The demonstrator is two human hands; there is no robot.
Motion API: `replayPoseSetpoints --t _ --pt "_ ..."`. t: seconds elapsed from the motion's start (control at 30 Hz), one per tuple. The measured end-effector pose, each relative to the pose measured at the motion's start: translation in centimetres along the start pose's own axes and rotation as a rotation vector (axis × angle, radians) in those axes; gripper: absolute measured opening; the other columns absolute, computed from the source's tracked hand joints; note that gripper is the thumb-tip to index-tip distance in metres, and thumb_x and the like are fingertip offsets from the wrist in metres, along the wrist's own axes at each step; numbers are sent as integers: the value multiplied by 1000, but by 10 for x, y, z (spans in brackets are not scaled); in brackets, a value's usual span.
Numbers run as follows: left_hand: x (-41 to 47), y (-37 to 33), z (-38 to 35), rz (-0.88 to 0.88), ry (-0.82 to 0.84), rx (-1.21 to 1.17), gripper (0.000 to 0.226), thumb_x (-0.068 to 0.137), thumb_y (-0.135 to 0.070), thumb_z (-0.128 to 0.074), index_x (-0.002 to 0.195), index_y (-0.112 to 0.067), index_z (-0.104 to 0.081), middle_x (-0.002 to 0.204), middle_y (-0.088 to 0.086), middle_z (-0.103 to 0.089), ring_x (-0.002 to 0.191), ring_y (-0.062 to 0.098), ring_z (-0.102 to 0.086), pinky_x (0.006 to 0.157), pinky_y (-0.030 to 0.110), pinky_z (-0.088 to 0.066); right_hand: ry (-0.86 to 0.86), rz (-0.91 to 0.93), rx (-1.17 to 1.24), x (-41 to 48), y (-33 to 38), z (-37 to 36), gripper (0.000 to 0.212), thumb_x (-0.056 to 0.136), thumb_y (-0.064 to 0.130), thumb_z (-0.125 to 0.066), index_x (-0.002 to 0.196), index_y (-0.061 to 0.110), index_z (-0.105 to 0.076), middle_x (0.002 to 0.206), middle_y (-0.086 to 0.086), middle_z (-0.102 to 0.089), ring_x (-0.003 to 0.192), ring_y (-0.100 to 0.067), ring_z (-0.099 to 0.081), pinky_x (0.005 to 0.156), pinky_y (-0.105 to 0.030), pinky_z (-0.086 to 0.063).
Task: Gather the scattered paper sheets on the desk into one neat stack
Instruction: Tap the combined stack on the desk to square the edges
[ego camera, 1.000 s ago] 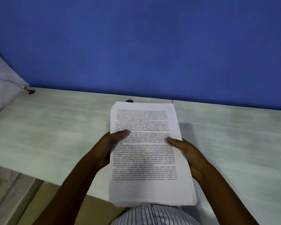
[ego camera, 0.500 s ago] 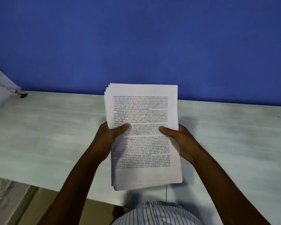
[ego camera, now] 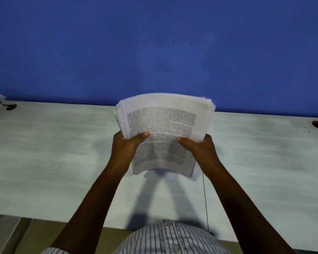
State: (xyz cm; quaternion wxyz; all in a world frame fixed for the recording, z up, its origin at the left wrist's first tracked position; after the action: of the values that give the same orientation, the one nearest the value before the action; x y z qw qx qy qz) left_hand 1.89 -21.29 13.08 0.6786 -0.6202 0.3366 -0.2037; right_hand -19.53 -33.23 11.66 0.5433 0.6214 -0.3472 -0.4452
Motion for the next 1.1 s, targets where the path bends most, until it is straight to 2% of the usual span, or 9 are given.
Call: replayPoseSetpoints --t 0.07,0.17,0.27,0.47,0.6,0.7,0.87,1.0,1.1 --pt "5 13 9 16 14 22 34 74 -10 -85 98 -26 -67 99 -4 -71 94 20 -69 81 33 -55 -37 -25 -42 -1 -14 -5 27 78 10 -83 90 27 -65 91 8 -69 80 -5 -66 70 -25 -53" --pt "12 37 21 52 75 67 37 70 -8 -88 94 -29 -68 95 -8 -73 98 21 -71 79 29 -55 -80 -81 -66 -6 -37 -13 38 74 14 -87 106 14 -66 102 -1 -71 90 -18 -69 73 -28 -54" --pt "18 41 29 27 117 93 48 67 -12 -89 109 -26 -68 102 -7 -75 101 18 -71 81 28 -57 -92 -54 -37 -9 -41 -14 44 70 14 -89 111 11 -71 104 -3 -76 94 -17 -72 71 -22 -58" --pt "24 17 34 -132 191 141 84 53 -42 -92 129 -36 -57 120 -9 -68 105 7 -66 84 24 -56 -12 42 -27 -16 -27 -13 46 71 8 -86 114 14 -71 105 -2 -77 97 -16 -73 82 -30 -59" --pt "12 22 27 -134 237 119 69 53 -33 -96 113 -35 -62 106 -13 -72 99 5 -69 77 19 -55 13 60 -10 -20 -33 -13 43 67 17 -91 106 19 -73 104 -3 -77 101 -22 -72 83 -33 -58" --pt "19 15 36 -172 182 52 70 58 -35 -90 121 -32 -59 115 -10 -69 103 9 -67 78 18 -56 9 111 -21 -18 -23 -8 58 62 34 -89 115 22 -70 113 2 -74 104 -18 -70 86 -30 -57" --pt "10 20 29 -139 187 74 62 60 -33 -91 116 -30 -64 105 -12 -74 99 5 -70 78 19 -56 59 109 -16 -17 -22 -18 40 67 8 -87 101 23 -72 96 5 -78 92 -11 -73 75 -22 -57" --pt "11 32 36 -100 171 28 57 61 -29 -90 113 -26 -67 102 -10 -76 97 8 -71 75 18 -55 10 77 -11 -17 -34 -16 37 67 13 -87 99 24 -73 98 4 -78 94 -11 -73 77 -24 -57" --pt "12 43 29 -34 121 59 35 71 -21 -87 101 -28 -70 92 -12 -76 95 11 -72 72 17 -55 -14 27 -29 -14 -45 -22 32 70 17 -89 96 25 -74 97 3 -78 93 -13 -74 83 -35 -60"
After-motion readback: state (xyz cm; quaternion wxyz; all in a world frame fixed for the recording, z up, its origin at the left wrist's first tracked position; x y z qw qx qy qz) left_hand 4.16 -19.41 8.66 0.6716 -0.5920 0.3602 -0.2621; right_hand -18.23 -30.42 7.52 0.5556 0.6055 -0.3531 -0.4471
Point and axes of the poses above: each hand's wrist, its own x-axis towards the middle knuckle, its own z-axis out of the back of the hand, y = z × x, the point moved 7 cm from there along x, towards the middle knuckle
